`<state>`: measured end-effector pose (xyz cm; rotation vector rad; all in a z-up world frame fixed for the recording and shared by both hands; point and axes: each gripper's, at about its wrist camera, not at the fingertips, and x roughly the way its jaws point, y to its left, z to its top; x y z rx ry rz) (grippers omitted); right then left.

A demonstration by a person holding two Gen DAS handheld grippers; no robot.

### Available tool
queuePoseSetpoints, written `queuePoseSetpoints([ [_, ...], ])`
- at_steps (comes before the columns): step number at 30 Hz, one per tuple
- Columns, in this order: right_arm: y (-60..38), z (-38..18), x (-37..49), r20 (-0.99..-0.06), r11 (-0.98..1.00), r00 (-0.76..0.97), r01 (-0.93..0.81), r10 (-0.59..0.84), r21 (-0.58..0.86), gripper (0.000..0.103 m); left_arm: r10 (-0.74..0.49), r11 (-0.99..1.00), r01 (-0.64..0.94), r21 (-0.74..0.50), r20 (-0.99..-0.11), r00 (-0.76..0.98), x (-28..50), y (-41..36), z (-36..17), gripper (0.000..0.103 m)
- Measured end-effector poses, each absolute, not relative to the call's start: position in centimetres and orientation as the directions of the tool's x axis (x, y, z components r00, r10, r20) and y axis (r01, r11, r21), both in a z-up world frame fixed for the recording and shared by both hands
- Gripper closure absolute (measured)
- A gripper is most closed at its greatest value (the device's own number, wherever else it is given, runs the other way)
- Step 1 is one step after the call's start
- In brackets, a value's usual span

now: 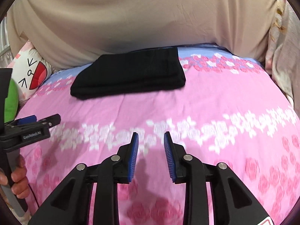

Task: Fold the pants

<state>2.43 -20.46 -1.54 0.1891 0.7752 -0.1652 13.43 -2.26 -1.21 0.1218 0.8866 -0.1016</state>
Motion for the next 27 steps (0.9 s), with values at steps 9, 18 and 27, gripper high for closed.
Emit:
queuePoseSetpoints([
  [9,-19.6,-1.9,0.5,-0.713,0.972,0.698,0.206,-0.068,0.109,0.07,-0.009,0.995,0.082,0.061,-0.745,0.666,10.1,-0.2,-0.2,0.008],
  [18,-23.7,0.7,11.3,-0.684,0.967,0.72,0.241,-0.117,0.088,0.07,0.033,0.991,0.074,0.116,-0.724,0.689,15.0,-2.0,0.5,0.006],
  [27,-27.5,-4.0,17.3,-0.766,0.94,0.619,0.336,-0.172,0.061,0.075,0.011,0.991,0.093,0.096,-0.752,0.659,16.0,-2.1,-1.0,0.006],
])
